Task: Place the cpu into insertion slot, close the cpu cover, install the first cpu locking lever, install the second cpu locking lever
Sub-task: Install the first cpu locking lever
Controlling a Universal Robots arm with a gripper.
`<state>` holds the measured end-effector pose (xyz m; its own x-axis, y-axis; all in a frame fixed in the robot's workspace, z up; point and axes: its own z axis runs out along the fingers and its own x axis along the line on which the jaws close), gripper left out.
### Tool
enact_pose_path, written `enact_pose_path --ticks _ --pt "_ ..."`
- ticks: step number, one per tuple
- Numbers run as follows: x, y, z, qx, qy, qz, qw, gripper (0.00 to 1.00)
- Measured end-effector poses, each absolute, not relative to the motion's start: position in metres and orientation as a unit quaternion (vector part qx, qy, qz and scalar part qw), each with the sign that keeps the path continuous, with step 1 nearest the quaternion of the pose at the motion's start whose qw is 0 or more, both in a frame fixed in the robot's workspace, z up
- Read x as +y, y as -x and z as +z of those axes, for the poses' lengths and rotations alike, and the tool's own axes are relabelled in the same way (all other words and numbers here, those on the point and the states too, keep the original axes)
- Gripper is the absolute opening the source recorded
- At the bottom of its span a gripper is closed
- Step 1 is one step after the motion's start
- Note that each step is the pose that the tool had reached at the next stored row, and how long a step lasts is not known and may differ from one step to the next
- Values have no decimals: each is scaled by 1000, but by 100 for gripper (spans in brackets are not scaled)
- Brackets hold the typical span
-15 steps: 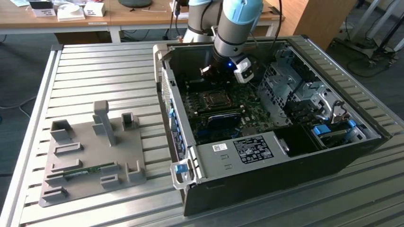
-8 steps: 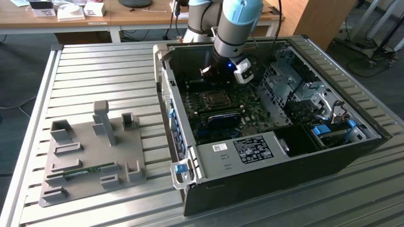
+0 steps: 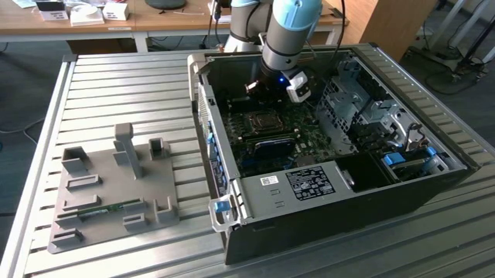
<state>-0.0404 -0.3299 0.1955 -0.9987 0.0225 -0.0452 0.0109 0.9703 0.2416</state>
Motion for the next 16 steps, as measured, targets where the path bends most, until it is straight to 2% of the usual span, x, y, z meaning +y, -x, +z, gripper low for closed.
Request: enact_pose_path --ticks 16 --pt "-330 40 198 992 -12 122 24 11"
